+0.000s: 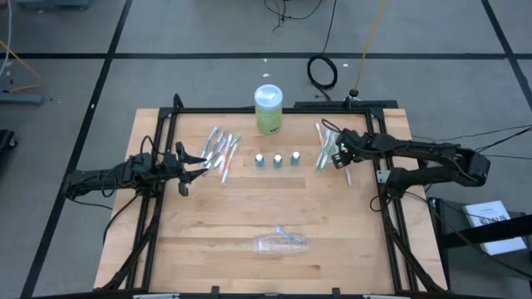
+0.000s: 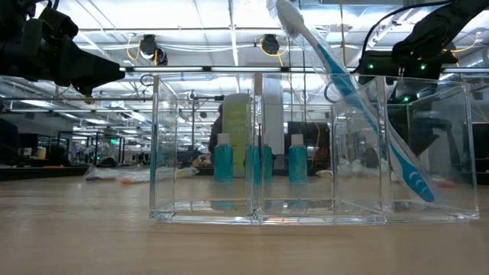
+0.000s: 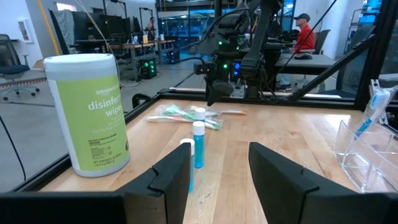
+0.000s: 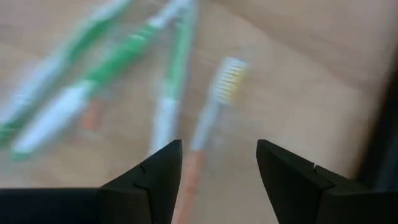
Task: Pick & Place toothbrushing station
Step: Put the orange toothbrush into the transparent organizer
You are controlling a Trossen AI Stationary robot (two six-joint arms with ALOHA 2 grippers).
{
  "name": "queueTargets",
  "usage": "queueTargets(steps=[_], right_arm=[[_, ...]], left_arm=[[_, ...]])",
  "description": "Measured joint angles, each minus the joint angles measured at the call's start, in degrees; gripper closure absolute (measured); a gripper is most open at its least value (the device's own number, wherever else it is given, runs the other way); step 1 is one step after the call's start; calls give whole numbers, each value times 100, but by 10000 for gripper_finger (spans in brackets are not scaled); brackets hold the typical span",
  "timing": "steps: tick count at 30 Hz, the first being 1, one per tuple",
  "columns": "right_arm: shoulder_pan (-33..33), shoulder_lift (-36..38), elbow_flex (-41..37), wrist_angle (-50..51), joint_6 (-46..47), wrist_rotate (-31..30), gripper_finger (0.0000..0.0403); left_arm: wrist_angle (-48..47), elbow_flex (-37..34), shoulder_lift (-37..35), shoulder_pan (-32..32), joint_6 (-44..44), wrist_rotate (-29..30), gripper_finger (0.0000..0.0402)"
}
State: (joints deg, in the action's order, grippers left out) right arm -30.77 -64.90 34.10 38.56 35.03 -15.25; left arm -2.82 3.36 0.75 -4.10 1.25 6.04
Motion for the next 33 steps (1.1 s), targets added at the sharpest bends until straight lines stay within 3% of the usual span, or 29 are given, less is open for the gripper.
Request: queueTargets(steps=[12,22,26,33], right_arm=[[-1,-9,-678,-820,48,206,202],[7,-4,-760,-989,181,450,205],[7,-4,-760,-974,173,484,228],[7,-4,-760,-981,155,603,305]], left_arm=[[-1,0,0,0,-1,0,236],[-1,0,0,0,1,0,236],[-1,0,-1,0,1,0,236],[1,0,-2,0,-1,0,236]])
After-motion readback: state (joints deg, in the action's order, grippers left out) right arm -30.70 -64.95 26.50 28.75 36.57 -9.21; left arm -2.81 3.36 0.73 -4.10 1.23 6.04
